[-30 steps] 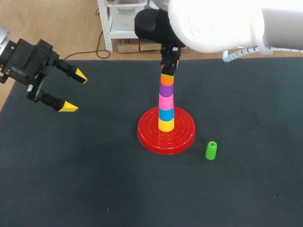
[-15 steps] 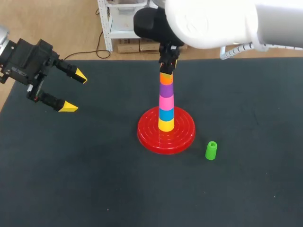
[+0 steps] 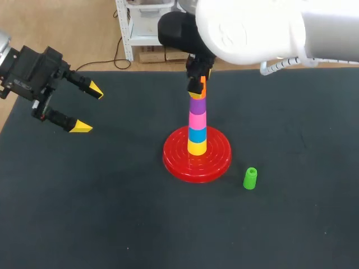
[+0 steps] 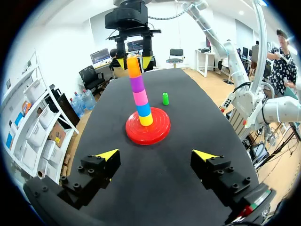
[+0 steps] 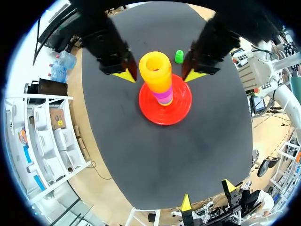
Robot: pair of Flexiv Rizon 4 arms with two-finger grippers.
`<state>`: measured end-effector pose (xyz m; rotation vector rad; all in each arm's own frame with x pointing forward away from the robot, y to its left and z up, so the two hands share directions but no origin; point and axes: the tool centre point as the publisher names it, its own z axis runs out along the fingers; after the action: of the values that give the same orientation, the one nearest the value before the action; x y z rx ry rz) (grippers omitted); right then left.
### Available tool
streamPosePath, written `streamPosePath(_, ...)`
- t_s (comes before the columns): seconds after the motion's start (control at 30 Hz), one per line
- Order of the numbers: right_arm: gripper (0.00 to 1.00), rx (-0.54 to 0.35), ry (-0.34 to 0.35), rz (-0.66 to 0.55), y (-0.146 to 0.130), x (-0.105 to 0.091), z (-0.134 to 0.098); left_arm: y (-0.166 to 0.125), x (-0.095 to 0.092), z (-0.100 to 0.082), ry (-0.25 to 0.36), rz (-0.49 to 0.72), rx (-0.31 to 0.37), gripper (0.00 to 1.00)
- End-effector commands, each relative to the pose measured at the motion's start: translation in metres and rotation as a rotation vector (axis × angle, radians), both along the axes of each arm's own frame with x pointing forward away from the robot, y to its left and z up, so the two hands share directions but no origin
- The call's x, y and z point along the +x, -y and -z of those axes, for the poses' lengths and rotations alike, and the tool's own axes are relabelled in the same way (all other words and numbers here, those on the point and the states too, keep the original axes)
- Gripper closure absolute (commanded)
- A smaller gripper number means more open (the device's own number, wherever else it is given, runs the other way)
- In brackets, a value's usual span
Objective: Pick up and stack the cylinders on the red base in this order: pink,purple,orange,green
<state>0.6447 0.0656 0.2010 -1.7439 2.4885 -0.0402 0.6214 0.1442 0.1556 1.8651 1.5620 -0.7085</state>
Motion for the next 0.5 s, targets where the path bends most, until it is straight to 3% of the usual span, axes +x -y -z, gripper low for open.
streamPosePath(0.03, 0.0, 0.003, 0.005, 0.001, 0.001, -0.002, 0.0, 0.0, 0.001, 0.001, 0.0, 0.002, -0.001, 0.0)
streamPosePath(0.27, 0.0, 0.0, 0.007, 0.006, 0.002, -0.001, 0.0, 0.0, 0.001, 0.001, 0.0, 0.002, -0.001, 0.0)
streamPosePath(0.5, 0.0, 0.032, 0.036, 0.004, 0.001, -0.003, -0.015, 0.0, 0.001, 0.001, 0.0, 0.002, -0.001, 0.0)
